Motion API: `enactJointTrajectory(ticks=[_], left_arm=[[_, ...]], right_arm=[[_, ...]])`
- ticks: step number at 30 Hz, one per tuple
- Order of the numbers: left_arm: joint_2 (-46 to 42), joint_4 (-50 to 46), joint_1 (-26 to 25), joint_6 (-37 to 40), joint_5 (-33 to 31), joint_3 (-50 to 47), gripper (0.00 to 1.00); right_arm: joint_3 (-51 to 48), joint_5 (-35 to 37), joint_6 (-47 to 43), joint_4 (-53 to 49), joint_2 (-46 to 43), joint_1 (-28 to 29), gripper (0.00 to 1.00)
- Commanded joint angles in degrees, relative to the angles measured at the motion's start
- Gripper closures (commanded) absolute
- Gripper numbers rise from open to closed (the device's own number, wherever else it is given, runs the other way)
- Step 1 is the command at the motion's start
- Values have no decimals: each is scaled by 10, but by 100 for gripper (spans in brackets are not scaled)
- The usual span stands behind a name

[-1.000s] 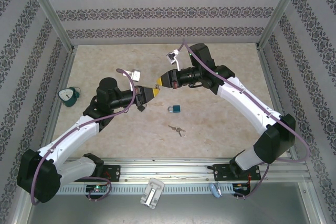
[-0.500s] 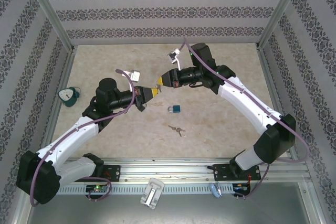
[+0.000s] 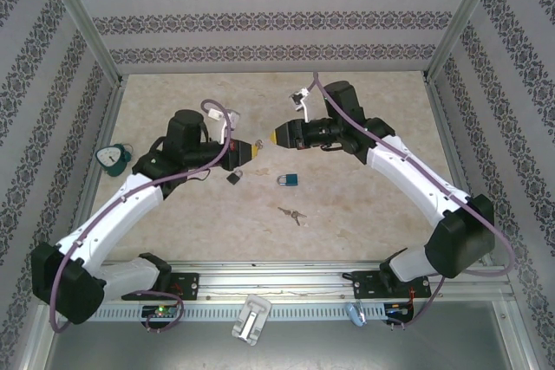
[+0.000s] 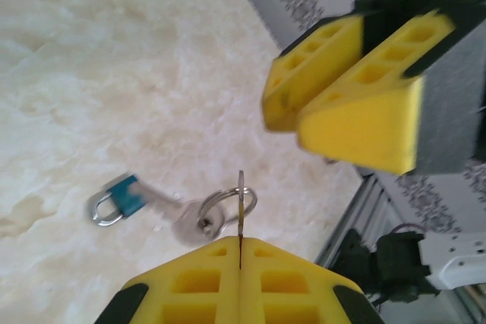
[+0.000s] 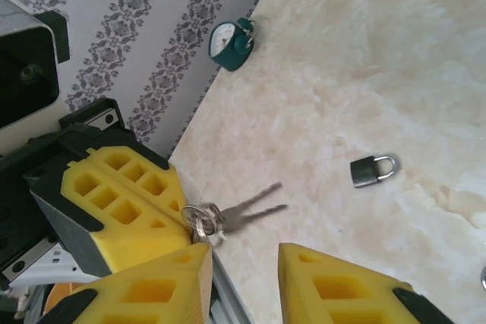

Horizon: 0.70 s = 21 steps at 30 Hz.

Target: Unlock with the key

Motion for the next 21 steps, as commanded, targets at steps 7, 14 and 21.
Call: enactJointTrajectory(ticks=[7, 14, 21], left_arm=[[69, -226, -4, 130, 64, 112, 100], [69, -226, -4, 141, 126, 124, 100], [69, -226, -4, 145, 132, 130, 100]], right_arm=[[-59, -74, 10, 111, -22, -2, 64], [-110, -150, 55, 224, -17, 7, 68], [-113, -182, 43, 224, -8, 21, 65]])
